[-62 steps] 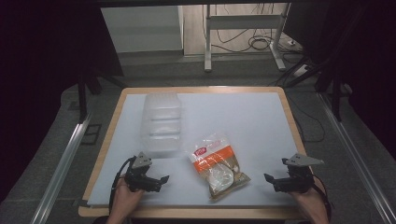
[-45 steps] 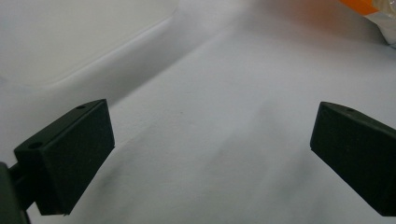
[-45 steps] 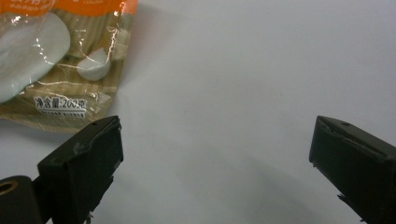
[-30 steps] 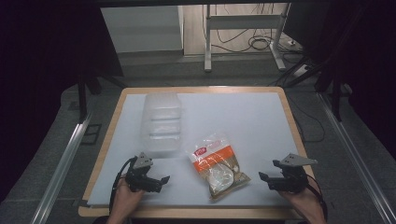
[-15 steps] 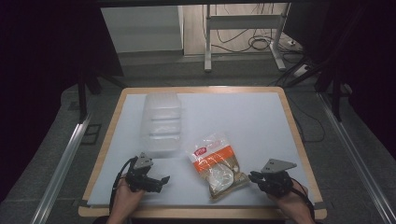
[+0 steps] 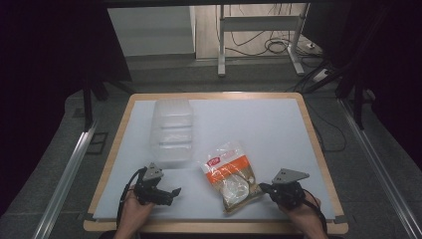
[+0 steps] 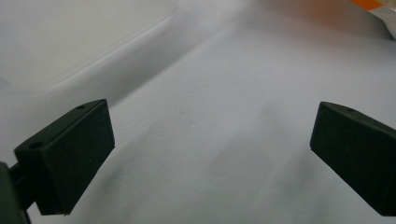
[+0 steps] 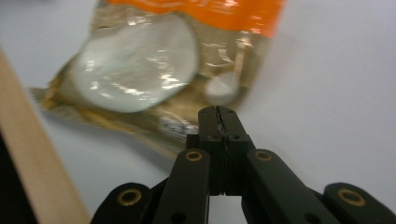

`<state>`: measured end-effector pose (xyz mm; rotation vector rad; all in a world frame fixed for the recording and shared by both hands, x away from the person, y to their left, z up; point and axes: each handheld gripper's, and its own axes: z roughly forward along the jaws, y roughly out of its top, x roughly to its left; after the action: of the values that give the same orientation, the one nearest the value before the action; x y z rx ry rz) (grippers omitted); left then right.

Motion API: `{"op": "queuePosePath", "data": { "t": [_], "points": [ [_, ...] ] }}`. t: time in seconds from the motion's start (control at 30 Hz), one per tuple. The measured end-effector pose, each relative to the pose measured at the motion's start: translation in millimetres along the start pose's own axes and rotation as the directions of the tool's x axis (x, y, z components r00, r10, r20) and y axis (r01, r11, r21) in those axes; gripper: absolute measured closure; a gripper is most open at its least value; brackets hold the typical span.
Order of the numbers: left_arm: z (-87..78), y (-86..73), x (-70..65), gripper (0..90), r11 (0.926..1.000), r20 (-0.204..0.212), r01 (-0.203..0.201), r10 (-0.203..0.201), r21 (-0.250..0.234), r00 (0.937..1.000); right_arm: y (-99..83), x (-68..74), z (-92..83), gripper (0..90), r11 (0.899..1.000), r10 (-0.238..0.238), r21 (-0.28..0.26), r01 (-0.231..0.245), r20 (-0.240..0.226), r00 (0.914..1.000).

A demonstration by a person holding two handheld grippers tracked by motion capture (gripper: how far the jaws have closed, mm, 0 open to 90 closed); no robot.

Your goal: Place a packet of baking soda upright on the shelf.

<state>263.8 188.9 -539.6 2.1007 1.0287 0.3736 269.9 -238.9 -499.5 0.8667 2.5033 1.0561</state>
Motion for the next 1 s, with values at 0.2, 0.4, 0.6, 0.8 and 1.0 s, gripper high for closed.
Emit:
{"op": "queuePosePath", "data": {
  "t": [0.2, 0.4, 0.6, 0.8, 1.0],
  "points": [
    [0.3, 0.3, -0.6, 0.0, 1.0000, 0.000, -0.003, 0.003, 0.003, 1.0000, -5.5, -15.4, 7.4, 89.0, 0.998, 0.043, 0.047, -0.046, 0.052, 0.9977],
    [0.4, 0.3, -0.4, 0.0, 1.0000, -0.002, -0.006, 0.006, 0.006, 1.0000, -5.5, -16.5, 18.4, 89.1, 0.997, 0.029, 0.075, -0.030, 0.015, 0.9995],
    [1.1, 0.5, -0.7, 0.0, 1.0000, -0.003, -0.004, 0.004, 0.006, 1.0000, -7.5, -16.5, 20.6, 89.3, 0.995, 0.033, 0.091, -0.033, -0.005, 0.9994],
    [1.0, 0.2, -0.5, 0.0, 1.0000, -0.004, 0.000, 0.000, 0.005, 1.0000, -6.6, -11.5, 21.1, 89.3, 0.995, 0.006, 0.100, -0.003, -0.025, 0.9997],
    [0.9, 0.1, -0.3, 0.0, 1.0000, -0.002, 0.000, 0.000, 0.004, 1.0000, -6.5, -6.6, 21.2, 89.3, 0.994, -0.015, 0.106, 0.020, -0.050, 0.9986]
  ]
}}
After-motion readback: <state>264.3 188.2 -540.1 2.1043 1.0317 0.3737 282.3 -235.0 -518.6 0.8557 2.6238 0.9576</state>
